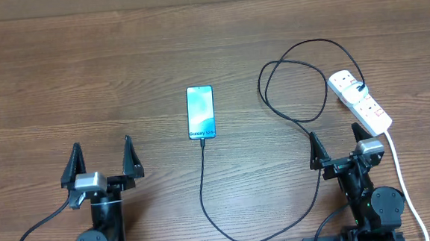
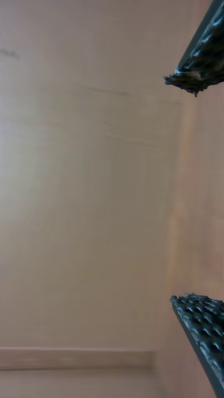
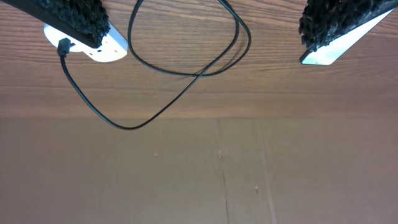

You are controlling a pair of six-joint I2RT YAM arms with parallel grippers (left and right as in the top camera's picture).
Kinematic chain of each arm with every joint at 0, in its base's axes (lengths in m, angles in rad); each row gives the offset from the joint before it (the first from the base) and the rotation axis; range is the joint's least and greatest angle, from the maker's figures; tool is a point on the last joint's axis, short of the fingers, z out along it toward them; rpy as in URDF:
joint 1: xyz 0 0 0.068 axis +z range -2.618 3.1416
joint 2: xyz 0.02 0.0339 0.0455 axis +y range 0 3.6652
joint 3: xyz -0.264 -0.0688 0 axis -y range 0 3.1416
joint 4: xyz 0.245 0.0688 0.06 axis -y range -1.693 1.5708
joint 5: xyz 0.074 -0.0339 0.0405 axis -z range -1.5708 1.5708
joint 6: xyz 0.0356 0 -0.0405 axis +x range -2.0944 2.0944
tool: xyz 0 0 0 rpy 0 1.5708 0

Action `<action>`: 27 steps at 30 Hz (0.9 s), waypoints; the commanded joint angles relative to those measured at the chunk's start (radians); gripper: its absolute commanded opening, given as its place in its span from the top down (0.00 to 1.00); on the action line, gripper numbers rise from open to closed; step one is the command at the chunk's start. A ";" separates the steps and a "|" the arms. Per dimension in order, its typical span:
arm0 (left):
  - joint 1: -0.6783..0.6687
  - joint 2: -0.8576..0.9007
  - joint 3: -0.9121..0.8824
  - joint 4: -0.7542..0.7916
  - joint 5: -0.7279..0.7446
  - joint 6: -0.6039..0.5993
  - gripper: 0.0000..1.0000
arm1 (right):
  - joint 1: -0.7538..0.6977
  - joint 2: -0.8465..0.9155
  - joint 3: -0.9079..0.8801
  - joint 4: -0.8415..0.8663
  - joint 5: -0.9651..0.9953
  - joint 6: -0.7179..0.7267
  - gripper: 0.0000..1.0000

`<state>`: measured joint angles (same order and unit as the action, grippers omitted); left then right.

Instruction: Plug charger to phone and switch on socket

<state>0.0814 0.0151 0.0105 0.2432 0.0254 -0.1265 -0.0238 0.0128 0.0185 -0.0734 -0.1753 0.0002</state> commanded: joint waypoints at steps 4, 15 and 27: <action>0.011 -0.012 -0.006 -0.167 -0.037 0.014 0.00 | 0.007 -0.010 -0.010 0.004 0.006 0.003 0.00; 0.008 -0.012 -0.006 -0.321 -0.037 0.048 0.00 | 0.007 -0.010 -0.010 0.004 0.006 0.003 0.00; 0.008 -0.012 -0.006 -0.315 -0.110 0.121 0.01 | 0.007 -0.010 -0.010 0.003 0.006 0.003 0.00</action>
<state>0.0814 0.0147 0.0082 -0.0753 -0.0547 -0.0700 -0.0235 0.0128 0.0185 -0.0734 -0.1757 0.0002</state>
